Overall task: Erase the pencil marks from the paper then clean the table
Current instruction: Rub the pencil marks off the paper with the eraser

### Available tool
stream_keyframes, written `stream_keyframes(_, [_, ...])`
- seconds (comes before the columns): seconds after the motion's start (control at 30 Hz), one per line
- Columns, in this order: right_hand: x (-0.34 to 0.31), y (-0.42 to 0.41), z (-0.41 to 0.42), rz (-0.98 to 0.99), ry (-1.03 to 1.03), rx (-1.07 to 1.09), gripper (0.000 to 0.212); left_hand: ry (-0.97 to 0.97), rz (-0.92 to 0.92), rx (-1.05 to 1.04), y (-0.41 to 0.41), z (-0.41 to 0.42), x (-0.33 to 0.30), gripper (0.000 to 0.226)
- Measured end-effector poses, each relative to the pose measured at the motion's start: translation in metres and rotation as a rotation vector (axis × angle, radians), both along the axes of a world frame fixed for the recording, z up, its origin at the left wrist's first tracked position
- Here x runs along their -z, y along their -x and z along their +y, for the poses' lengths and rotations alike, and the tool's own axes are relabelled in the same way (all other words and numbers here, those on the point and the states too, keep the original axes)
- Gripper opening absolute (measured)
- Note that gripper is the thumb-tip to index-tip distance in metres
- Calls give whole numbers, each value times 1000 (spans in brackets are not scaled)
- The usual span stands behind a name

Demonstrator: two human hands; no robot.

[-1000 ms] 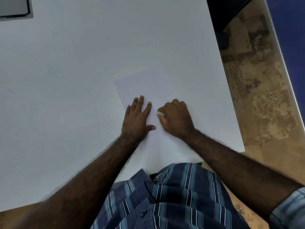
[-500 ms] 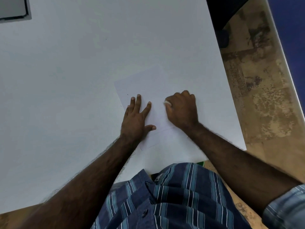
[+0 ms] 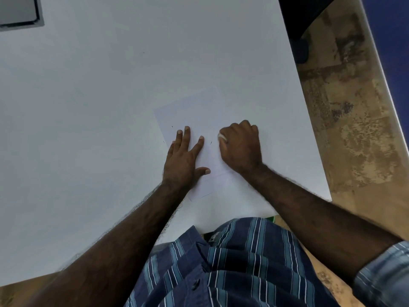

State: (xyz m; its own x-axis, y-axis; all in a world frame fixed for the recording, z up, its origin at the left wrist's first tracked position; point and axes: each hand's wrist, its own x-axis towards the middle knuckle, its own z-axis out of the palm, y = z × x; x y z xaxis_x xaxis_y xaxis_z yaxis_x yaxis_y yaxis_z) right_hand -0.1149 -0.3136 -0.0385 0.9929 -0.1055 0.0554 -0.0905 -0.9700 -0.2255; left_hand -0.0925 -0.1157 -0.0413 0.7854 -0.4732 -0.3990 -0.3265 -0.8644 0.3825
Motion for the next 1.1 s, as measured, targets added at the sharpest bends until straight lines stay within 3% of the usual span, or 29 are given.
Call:
stream_keyframes(0.17, [0,34,28,44,-26,-366,26,26,-19,-2,0,2,3,95])
stream_keyframes(0.3, [3,8,3,4,36,-131,26,5,-7,-8,0,0,0,100])
stream_keyframes(0.43, [4,-14,-22,21,-41,54,18,-28,12,-1,-1,-1,-4,101])
stream_keyframes(0.7, [4,3,-30,37,-95,24,11,-40,-31,37,-6,-10,-13,104])
stream_keyframes(0.97, [0,8,-23,32,-94,31,12,-34,66,63,-7,-25,-13,114])
stream_keyframes(1.1, [-4,30,-3,79,-138,-229,15,-1,44,58,-6,-23,-8,113])
